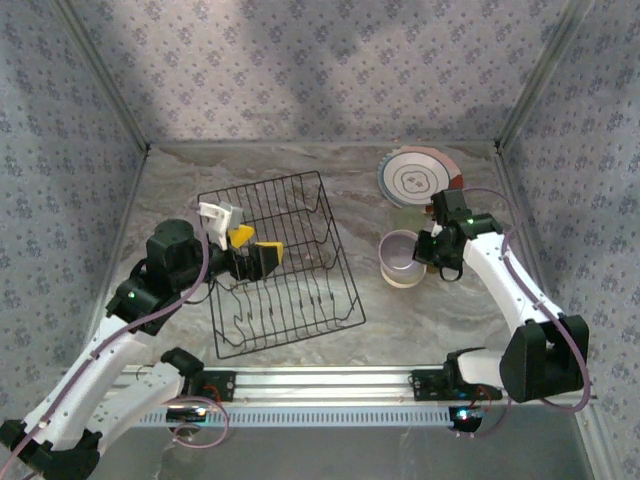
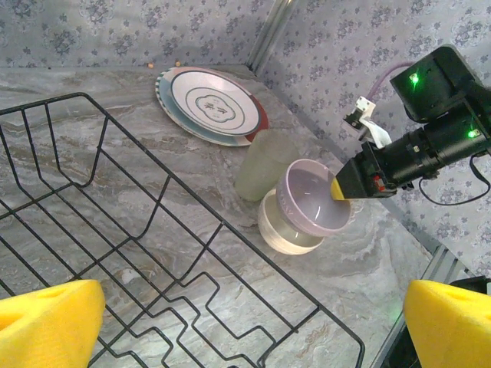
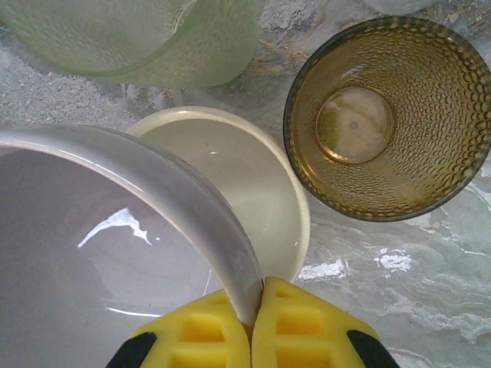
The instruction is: Unload the mixed dishes from the dish rack
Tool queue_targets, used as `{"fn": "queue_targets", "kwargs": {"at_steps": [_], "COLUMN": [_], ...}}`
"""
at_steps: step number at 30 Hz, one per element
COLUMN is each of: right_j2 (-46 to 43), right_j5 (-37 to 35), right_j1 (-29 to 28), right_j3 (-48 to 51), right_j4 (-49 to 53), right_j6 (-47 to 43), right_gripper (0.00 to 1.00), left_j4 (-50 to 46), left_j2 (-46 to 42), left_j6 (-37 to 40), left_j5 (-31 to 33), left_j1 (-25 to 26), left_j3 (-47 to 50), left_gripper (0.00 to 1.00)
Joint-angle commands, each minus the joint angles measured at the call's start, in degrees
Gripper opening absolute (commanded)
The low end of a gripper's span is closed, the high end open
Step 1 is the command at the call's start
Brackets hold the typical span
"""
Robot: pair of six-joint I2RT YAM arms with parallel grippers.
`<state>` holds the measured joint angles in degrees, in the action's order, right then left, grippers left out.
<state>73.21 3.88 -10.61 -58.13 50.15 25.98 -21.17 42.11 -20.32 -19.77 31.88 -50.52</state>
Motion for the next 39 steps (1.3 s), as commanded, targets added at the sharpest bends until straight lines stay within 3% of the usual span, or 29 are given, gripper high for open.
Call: {"fn": "queue_targets", "kwargs": {"at_steps": [1,29,39], "right_j2": [0.8,5.7,6.0], "right_j5": [1.7,3.4,4.8], "right_j1": [0.7,3.2,3.2], "right_j3": [0.7,4.3,5.2], "right_j4": [-1.8,-6.0,-7.2], "right_j6": [-0.7,-1.4,-1.5], "right_gripper": [0.00,0.00,0.07], "left_j4": [1.3,-1.8,-3.1], "left_j2": [-0.2,0.9,1.2], "left_j6": [1.2,1.1,0.7], "left_j5": [-1.1,1.5,4.3], "left_j1": [-0.2,-0.3,-0.3], "left_j3": [0.3,-1.0,-1.8], "left_gripper": [0.99,0.99,0.99]}}
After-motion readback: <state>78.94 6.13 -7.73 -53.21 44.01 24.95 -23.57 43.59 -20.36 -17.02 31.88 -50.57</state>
